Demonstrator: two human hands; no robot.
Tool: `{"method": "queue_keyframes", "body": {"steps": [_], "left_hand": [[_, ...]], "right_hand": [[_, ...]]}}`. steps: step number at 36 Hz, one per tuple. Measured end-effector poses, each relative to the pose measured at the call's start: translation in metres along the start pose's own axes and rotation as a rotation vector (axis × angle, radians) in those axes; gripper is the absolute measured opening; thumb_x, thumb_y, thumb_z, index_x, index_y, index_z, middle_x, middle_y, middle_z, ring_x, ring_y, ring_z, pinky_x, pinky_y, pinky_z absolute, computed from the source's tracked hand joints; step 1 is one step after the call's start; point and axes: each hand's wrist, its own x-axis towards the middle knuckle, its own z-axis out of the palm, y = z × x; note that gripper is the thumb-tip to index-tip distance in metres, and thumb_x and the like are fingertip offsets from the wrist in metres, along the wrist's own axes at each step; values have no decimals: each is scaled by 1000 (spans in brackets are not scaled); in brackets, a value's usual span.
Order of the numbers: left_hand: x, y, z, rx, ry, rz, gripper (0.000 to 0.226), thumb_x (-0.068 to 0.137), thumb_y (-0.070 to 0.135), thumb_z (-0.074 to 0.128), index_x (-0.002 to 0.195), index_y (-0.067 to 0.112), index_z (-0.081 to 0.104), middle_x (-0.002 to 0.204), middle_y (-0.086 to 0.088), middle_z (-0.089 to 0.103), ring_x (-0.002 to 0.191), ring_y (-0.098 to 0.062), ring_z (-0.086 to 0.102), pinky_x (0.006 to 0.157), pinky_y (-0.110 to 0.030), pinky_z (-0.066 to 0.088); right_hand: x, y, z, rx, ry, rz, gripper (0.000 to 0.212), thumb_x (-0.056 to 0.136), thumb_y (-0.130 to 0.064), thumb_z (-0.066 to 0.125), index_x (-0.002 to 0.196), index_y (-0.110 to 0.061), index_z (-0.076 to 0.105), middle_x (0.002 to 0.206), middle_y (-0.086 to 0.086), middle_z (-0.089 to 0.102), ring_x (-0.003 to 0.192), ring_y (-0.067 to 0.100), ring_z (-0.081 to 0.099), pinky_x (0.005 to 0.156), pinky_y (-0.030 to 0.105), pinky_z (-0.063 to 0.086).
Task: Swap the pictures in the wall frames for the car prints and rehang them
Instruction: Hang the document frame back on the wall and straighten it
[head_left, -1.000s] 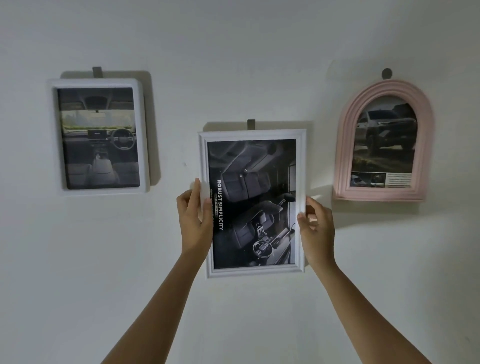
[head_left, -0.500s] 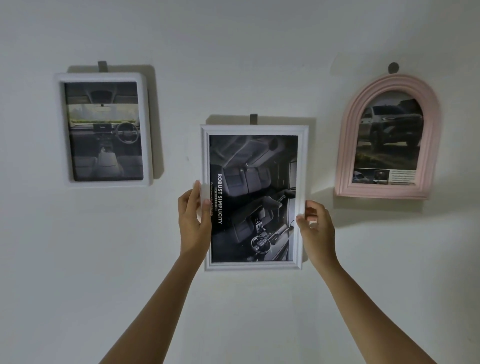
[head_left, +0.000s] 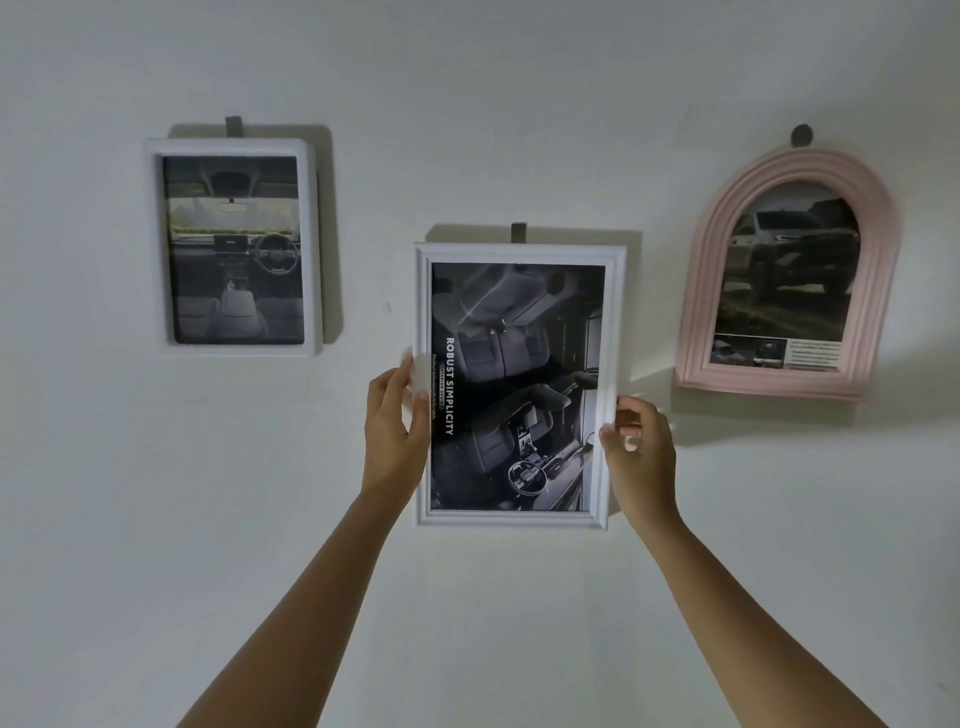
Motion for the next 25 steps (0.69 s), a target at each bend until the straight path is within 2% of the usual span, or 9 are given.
{"method": "queue_keyframes", "body": {"steps": [5,10,14,17,20,25], "left_hand": [[0,4,-2,21,-10,-14,45,96,25,46,140,21,37,132,-1,42,113,-6,40,99,-39,47],[0,8,-5,56,-20,-13,43,96,23,47,137,17,40,133,-5,43,111,-6,40,92,-25,45],[1,12,-10,67,-33,-22,41,96,23,47,136,17,41,134,-5,42,113,-9,41,95,-27,43],[-1,20,-17,86,-36,-12,42,96,24,47,136,18,40,138,-3,39,124,-16,40,100,-28,36],[-8,32,-24,122,-20,7,43,96,27,46,138,20,38,142,0,36,131,-15,33,102,-23,26],[-43,56,-29,105,-81,33,41,96,28,45,136,20,40,142,2,37,129,-12,33,100,-18,25]], "right_hand": [[3,-1,-2,-18,-6,-2,29,84,1,57,112,-8,56,102,5,53,90,18,52,82,26,42],[3,-3,-6,-24,-14,11,30,82,4,59,108,-10,55,101,7,54,91,24,53,83,33,46],[0,-11,-9,-43,-20,39,33,83,2,59,113,-9,54,107,10,55,90,20,51,79,26,40],[-2,-20,-15,-66,-25,57,34,84,0,58,116,-9,52,109,10,54,92,18,49,80,25,38],[-8,-32,-24,-98,-35,88,34,85,-2,58,118,-9,52,111,11,55,94,17,49,80,24,37],[-33,-42,-49,-265,-149,100,33,88,-8,56,121,-10,51,116,10,55,108,22,51,86,23,35]]}}
